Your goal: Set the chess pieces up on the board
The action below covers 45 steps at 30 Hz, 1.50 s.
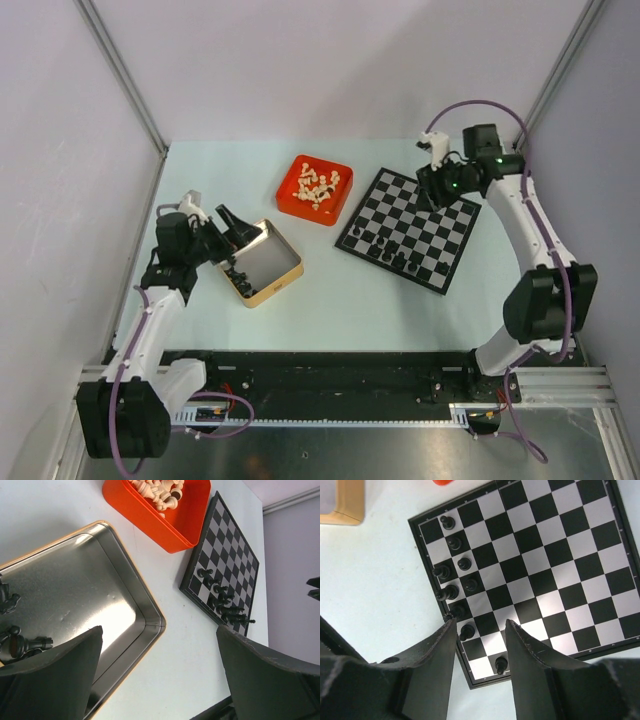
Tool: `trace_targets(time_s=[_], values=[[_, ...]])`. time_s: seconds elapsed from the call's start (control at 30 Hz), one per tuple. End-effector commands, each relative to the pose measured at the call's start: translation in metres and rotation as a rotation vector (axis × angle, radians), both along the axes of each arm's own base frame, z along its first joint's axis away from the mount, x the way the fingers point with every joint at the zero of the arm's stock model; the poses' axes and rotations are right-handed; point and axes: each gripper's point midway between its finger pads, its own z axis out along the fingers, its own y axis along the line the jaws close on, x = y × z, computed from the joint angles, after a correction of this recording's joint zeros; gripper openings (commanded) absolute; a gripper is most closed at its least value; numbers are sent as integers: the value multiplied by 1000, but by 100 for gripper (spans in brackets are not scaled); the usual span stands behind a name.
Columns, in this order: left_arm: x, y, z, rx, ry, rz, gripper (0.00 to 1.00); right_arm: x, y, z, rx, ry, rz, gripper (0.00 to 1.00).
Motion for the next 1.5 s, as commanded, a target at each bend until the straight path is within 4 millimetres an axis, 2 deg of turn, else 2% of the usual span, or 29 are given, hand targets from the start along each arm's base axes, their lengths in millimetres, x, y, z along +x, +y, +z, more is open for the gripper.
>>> trace_targets(time_s=[0.0,0.07,0.13,0.2,0.23,0.27,0.3,0.33,0.37,0.4,0.47,0.63,0.73,0.77,0.83,1.0,1.13,1.17,1.2,1.33,1.4,1.47], values=[[7,-2,25,6,-58,-45,100,-18,10,40,172,-80,66,50],[6,-3,28,15,-48,-50,100,-20,7,53,233,-108,60,51],[3,0,24,30,-11,-39,100,-20,1,57,268,-116,43,53],[4,2,26,60,0,-41,100,-26,4,61,316,-109,53,54],[1,6,20,88,34,-21,100,-21,-8,64,329,-124,23,54],[2,5,23,125,32,-28,100,-24,-7,66,358,-118,26,54],[-4,3,18,154,73,-38,100,-25,-7,69,369,-124,27,55],[-2,9,14,206,92,-5,100,-25,-8,68,376,-126,25,56],[-3,4,21,245,81,-27,100,-26,-8,68,382,-125,26,56],[-9,5,11,278,134,-31,100,-27,-8,68,384,-126,28,57],[-9,8,10,360,152,-13,100,-28,-5,68,402,-120,38,57],[-20,14,-23,504,285,-7,96,-27,-1,60,422,-91,47,57],[-21,19,-41,562,352,-4,86,-28,3,56,423,-79,62,57],[-20,22,-45,580,366,6,86,-29,4,54,420,-75,63,57],[-19,25,-55,607,401,6,77,-30,9,52,411,-73,78,57],[-13,23,-68,657,439,-25,67,-31,14,47,406,-62,89,57],[-9,14,-79,708,461,-76,63,-31,14,43,408,-51,90,57],[-9,13,-85,720,482,-84,63,-34,23,42,408,-43,115,57],[-10,12,-87,731,487,-89,62,-35,23,41,408,-41,117,56],[-7,19,-97,809,515,-91,54,-36,26,40,409,-38,125,56],[-8,22,-102,860,537,-119,53,-36,26,40,409,-38,128,57],[-3,27,-96,943,515,-184,53,-36,27,39,413,-33,130,56]])
